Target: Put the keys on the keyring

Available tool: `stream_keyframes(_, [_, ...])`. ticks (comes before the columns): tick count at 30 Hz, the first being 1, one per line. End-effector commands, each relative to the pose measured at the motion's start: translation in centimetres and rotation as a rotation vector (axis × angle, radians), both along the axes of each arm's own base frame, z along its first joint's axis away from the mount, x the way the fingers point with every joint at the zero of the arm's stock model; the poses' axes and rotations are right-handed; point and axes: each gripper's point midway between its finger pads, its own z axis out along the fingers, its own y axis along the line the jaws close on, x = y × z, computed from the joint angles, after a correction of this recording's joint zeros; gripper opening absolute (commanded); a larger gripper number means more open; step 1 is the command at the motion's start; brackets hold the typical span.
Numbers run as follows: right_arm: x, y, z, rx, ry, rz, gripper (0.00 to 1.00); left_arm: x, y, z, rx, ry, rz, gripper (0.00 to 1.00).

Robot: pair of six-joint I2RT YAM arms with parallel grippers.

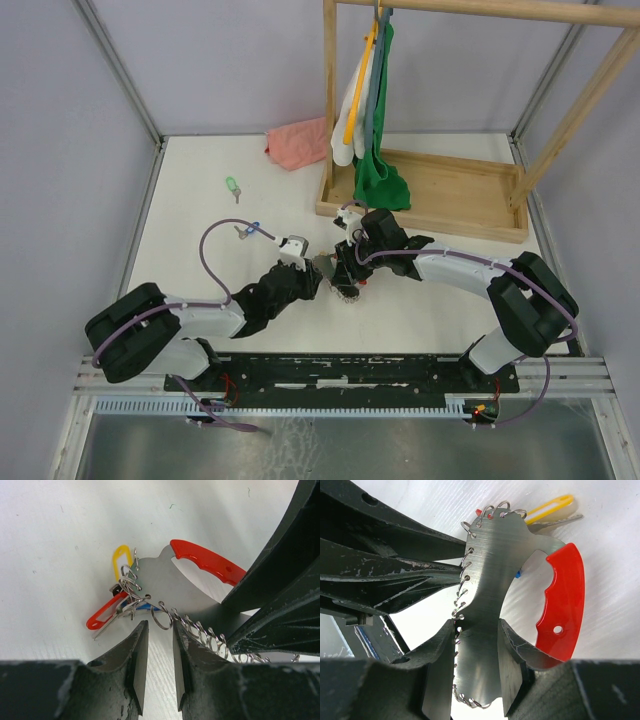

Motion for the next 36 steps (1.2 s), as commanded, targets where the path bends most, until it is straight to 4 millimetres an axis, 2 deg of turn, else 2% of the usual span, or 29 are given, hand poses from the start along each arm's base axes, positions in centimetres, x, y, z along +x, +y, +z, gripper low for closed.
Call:
stream_keyframes(1, [0.7,1.5,3.0,0.093,-0.068,0.021,0.1,1.7,-0.5,2.1,0.01,-0.092,0.026,0.32])
stream_keyframes(12, [0.4,1.6,2.9,0.097,-0.057,0.031,0.1,2.4,-0.3,2.2,0.072,-0.131,0.031,0.24])
stream_keyframes(20, [0.5,1.4,3.0,0.108,-0.046,0.01,0.1,2.2,-0.6,2.8,0.074,-0.218,-0.034,0.03])
stream_keyframes(32, [0.7,-0.5,3.7,0.136,-0.003,-0.059,0.1,1.3,0.5,5.4,-0.045,-0.429,-0.056,0.03])
stream_keyframes(36, [0.0,-0.6,3.8,0.144,0.015,-0.041,0.12,1.0,-0.4,6.8,-0.084,-0.507,-0.104,0.03])
